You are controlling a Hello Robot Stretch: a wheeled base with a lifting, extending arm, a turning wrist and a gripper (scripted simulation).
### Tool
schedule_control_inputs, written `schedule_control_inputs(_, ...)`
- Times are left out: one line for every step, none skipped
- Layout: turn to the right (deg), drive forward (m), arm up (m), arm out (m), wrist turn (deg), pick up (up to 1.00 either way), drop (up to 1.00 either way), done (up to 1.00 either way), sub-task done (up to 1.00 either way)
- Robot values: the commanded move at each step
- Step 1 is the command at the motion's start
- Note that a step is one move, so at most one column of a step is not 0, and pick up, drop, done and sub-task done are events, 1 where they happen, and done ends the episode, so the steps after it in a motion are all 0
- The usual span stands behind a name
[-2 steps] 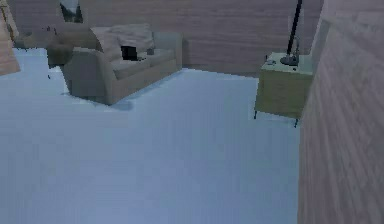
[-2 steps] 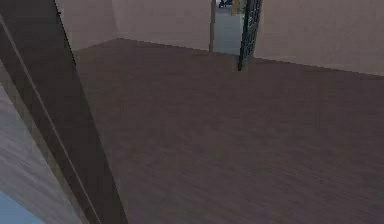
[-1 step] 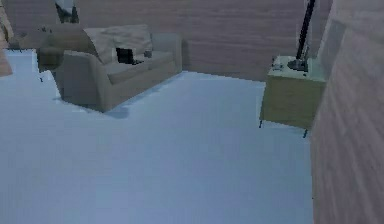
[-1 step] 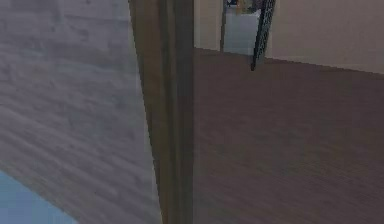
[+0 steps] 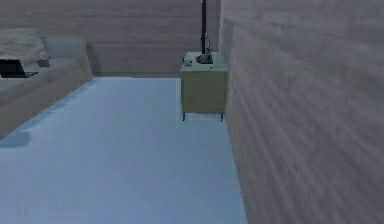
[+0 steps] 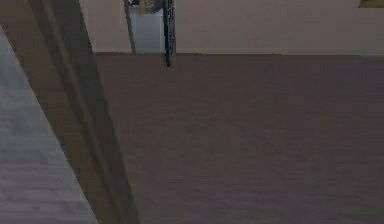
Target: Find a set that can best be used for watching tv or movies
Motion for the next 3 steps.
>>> schedule_control_inputs(0.0,1.0,0.0,0.0,0.0,0.0,0.0,0.0,0.0)
schedule_control_inputs(3.0,0.0,0.0,0.0,0.0,0.0,0.0,0.0,0.0)
schedule_control_inputs(0.0,0.7,0.0,0.0,0.0,0.0,0.0,0.0,0.0)
